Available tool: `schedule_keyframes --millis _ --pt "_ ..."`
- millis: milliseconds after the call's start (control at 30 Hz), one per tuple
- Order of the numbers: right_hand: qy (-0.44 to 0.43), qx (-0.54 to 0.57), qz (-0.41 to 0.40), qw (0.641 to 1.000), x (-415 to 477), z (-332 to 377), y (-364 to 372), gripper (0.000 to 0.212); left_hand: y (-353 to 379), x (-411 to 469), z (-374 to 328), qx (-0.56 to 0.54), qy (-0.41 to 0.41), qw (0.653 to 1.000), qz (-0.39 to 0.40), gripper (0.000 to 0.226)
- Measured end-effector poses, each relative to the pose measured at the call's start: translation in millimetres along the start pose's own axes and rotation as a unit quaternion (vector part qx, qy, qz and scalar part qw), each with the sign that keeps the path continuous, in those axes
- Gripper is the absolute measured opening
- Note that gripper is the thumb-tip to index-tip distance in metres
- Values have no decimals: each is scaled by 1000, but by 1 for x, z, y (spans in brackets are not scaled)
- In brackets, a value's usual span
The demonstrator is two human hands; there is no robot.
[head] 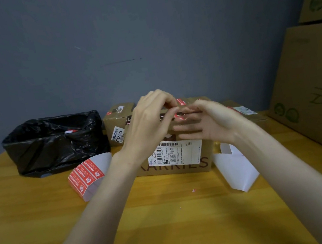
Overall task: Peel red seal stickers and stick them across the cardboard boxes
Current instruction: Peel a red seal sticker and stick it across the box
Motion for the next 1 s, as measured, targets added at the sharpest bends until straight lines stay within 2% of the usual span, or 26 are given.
schedule_keyframes --millis 67,100,200,233,367,467,567,633,733,833,1000 --pt "11 -31 39 999 -3 -3 7 34 -1 0 7 -2 -33 999 -11 5" --pt "5 -44 52 998 -4 -2 11 34 -1 0 9 -6 -47 999 -20 7" --pt "-31 -70 54 996 -7 4 16 12 -4 -3 15 -55 -100 992 -51 9" --pt "-40 -76 43 995 -6 5 14 12 -5 -5 19 -83 -129 986 -61 10" --pt "-70 -125 -13 990 -5 12 6 16 -5 -13 36 -230 -262 933 -89 19" --pt "-100 -162 -53 980 -5 18 3 19 -2 -20 47 -320 -326 883 -106 30" --pt "-112 -214 -82 967 -6 23 1 23 0 -24 57 -340 -369 859 -99 19" --pt "-108 -269 -105 951 -6 25 -1 17 3 -26 61 -353 -389 847 -86 10" --pt "-103 -286 -128 944 -5 25 -4 7 7 -31 66 -369 -425 824 -68 9" --pt "-105 -274 -149 944 -1 27 -6 5 10 -31 73 -347 -447 823 -49 7" --pt "-125 -277 -178 936 6 35 -10 3 14 -21 81 -257 -463 848 6 6"
Point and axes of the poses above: each hand's wrist, its own x-axis towards the middle knuckle, its own y-axis out of the palm, z = x × y, the point moved 7 cm from there along x, towards the middle knuckle, and after that the axes turned 6 degrees about z, right-handed, at the moved point
